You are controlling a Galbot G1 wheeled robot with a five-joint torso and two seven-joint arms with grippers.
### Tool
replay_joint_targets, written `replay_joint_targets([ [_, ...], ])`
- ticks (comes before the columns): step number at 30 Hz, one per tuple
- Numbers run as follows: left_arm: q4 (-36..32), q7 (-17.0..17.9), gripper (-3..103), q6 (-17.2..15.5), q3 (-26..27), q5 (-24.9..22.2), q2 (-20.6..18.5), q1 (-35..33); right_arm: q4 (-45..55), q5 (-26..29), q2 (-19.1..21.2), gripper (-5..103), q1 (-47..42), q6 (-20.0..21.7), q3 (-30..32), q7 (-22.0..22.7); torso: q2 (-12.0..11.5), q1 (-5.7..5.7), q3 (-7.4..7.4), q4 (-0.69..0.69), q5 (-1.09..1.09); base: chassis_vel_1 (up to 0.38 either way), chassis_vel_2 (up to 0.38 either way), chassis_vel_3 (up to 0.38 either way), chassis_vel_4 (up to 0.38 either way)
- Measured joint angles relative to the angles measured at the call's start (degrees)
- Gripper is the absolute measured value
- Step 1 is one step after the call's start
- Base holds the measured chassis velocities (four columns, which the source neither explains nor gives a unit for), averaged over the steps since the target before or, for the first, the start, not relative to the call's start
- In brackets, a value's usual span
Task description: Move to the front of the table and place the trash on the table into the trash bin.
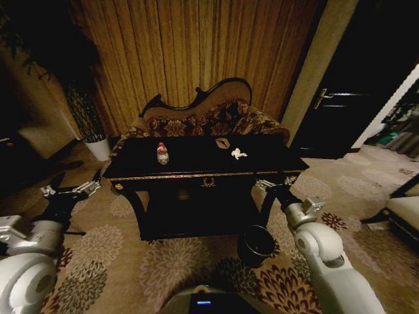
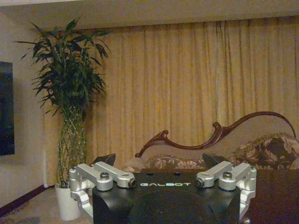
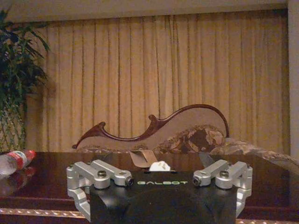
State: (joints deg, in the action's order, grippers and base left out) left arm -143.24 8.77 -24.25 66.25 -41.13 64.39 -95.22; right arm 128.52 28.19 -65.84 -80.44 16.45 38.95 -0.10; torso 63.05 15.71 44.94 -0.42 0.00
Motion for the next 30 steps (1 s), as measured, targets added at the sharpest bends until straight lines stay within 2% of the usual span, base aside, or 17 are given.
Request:
replay_joint_targets([
  [7, 0.0, 0.2, 100, 0.0, -0.3, 0.0, 0.0, 0.2, 0.8, 0.6, 0.2, 100, -0.2, 0.0, -0.2, 0.0, 0.0, -0.01, 0.0, 0.0, -0.01, -0.1, 0.095, 0.101, -0.098],
  [18, 0.0, 0.2, 100, 0.0, -0.2, 0.0, 0.2, 0.1, 0.9, 0.6, 0.4, 100, -0.3, 0.0, -0.2, 0.1, 0.0, 0.05, 0.02, 0.0, 0.0, -0.233, 0.221, 0.226, -0.211],
  [20, 0.0, 0.2, 100, 0.0, -0.2, 0.0, 0.2, 0.1, 1.0, 0.8, 0.5, 100, -0.3, 0.0, -0.4, 0.6, 0.0, 0.06, 0.02, 0.01, 0.01, -0.203, 0.201, 0.214, -0.183],
  [22, 0.0, 0.1, 100, 0.0, -0.2, 0.0, 0.3, 0.1, 1.4, 2.2, 0.7, 100, -0.1, 0.1, -1.0, 2.8, 0.0, 0.06, 0.02, -0.01, -0.01, -0.164, 0.149, 0.185, -0.152],
  [30, 0.0, 0.0, 100, 0.0, -0.3, 0.0, 0.4, 0.0, 0.8, 1.7, 1.1, 100, -0.4, 1.8, -1.2, 3.5, 0.0, -0.03, -0.01, 0.0, -0.01, -0.035, 0.042, 0.039, -0.044],
])
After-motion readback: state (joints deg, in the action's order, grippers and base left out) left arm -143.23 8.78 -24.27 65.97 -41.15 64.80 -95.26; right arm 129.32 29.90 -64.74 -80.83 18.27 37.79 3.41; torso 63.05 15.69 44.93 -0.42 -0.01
